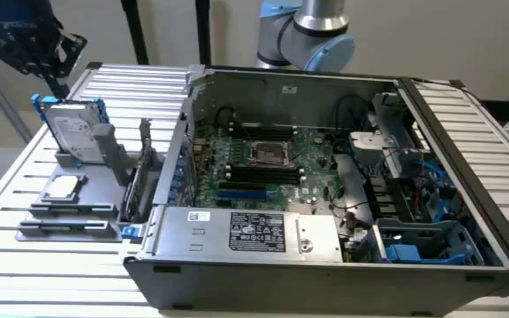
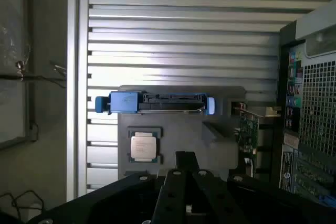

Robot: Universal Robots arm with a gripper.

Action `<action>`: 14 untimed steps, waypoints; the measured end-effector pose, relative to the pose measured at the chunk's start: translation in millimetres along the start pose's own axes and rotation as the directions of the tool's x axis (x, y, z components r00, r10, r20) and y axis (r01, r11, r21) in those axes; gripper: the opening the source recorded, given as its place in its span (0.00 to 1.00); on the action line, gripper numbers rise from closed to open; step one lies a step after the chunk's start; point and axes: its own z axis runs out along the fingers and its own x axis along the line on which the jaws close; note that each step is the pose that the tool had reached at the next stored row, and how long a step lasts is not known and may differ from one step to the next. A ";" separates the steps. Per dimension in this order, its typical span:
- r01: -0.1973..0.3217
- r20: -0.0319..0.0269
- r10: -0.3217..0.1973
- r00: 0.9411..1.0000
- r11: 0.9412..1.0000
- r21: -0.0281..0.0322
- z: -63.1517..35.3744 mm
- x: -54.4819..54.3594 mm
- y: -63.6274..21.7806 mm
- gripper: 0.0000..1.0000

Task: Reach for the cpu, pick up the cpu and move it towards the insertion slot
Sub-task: 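Pick up the cpu and move it towards the insertion slot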

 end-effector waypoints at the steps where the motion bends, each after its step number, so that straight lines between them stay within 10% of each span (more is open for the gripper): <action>1: 0.000 0.000 0.000 1.000 1.000 -0.001 0.0 0.0 0.0 0.11; 14: 0.000 0.003 0.000 1.000 1.000 -0.006 4.4 15.9 -2.9 0.11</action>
